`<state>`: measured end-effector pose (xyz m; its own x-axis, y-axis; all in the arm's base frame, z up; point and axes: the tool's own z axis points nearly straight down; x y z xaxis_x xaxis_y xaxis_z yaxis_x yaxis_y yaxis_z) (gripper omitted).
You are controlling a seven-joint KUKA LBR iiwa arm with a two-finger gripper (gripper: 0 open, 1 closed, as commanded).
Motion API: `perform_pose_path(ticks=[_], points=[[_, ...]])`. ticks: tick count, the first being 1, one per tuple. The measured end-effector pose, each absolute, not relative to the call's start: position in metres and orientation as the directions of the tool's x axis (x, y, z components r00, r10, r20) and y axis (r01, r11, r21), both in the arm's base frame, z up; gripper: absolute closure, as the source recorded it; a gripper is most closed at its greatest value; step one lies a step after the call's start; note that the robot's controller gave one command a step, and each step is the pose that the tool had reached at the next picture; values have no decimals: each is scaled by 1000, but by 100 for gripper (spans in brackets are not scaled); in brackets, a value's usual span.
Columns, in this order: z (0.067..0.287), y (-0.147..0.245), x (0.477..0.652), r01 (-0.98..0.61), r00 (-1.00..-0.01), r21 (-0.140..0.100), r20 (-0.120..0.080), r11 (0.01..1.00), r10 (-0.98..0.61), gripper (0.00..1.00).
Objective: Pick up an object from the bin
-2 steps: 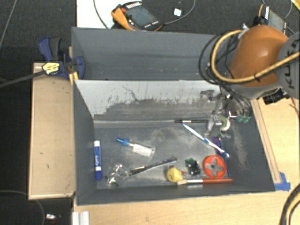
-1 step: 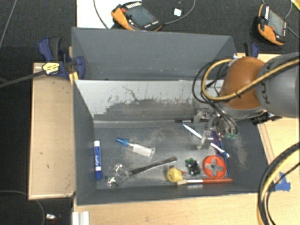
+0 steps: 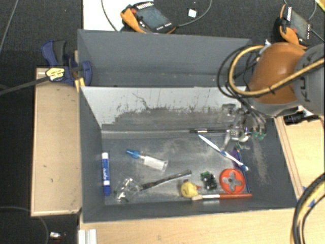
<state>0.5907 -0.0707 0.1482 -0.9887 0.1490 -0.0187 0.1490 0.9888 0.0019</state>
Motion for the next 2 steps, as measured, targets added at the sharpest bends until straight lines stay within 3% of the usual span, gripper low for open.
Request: perform_pose_path(ticks=[1,2], points=[[101,-149,562,298,-954,6,1,954,298,0],[71,-71,585,320,-947,9,-20,947,320,0]])
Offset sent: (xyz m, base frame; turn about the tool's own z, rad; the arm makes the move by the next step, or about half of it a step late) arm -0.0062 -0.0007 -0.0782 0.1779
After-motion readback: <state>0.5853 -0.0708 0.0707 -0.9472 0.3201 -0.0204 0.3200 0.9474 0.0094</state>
